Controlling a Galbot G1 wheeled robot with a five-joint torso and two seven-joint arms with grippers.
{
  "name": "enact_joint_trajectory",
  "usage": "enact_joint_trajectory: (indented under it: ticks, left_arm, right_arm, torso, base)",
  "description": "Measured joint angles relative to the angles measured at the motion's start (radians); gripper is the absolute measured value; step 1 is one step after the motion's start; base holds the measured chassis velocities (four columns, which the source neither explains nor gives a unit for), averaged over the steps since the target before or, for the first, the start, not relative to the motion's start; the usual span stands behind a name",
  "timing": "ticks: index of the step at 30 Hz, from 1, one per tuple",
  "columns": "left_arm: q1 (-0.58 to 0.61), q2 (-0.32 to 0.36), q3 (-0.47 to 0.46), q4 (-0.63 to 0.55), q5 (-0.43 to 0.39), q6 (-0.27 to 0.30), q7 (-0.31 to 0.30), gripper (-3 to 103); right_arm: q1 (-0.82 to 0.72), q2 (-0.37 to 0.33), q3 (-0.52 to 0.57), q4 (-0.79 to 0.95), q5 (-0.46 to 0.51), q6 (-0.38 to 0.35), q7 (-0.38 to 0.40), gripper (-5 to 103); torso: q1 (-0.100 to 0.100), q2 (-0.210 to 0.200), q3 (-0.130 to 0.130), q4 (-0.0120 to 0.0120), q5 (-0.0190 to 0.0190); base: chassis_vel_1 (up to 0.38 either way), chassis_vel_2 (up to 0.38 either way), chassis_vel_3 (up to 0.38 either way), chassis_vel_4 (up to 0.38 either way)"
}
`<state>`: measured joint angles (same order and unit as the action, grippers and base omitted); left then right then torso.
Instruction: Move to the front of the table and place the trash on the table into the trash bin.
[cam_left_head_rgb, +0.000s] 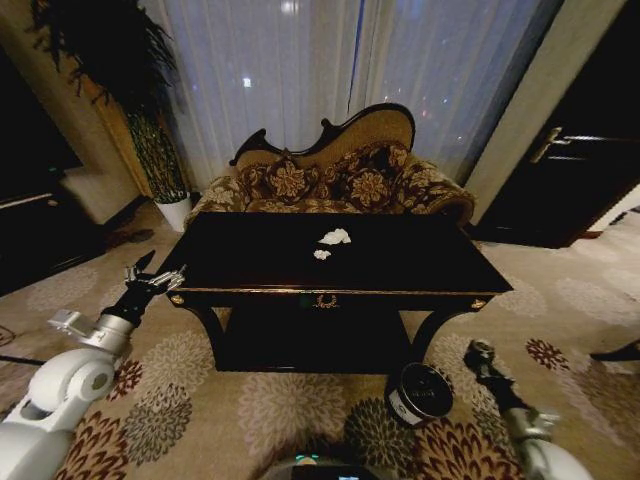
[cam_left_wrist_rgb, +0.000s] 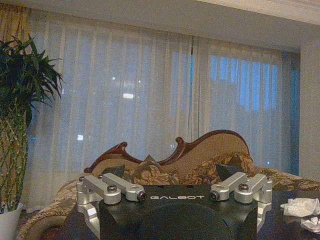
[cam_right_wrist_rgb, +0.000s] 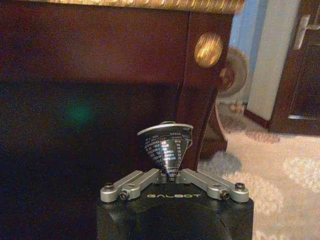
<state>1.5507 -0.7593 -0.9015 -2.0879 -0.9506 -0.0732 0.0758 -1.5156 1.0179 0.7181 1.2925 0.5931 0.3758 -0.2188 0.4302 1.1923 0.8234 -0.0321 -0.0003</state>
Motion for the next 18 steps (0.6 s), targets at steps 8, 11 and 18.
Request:
enact_joint_trajectory:
  ticks: [8,11,18]
  left_arm:
    - [0.000,0.000,0.000,0.000,0.000,0.000,0.000,100]
    - [0.000,0.000,0.000,0.000,0.000,0.000,0.000,100]
    - [0.000,0.000,0.000,0.000,0.000,0.000,0.000,100]
  right_arm:
    - [0.098,0.020,-0.095,-0.172,-0.039,0.019,-0.008,0]
    - [0.124,0.023,-0.114,-0.221,-0.049,0.025,-0.008,0]
    - [0.232,0.045,-0.181,-0.354,-0.076,0.039,-0.010,0]
  torso:
    - [0.000,0.000,0.000,-0.0002,0.0003]
    - [0.000,0.000,0.000,-0.0002,-0.0001]
    - [0.000,0.000,0.000,0.0000,-0.0002]
  base:
    - [0.000,0.000,0.000,0.000]
    - [0.000,0.000,0.000,0.000]
    - [0.000,0.000,0.000,0.000]
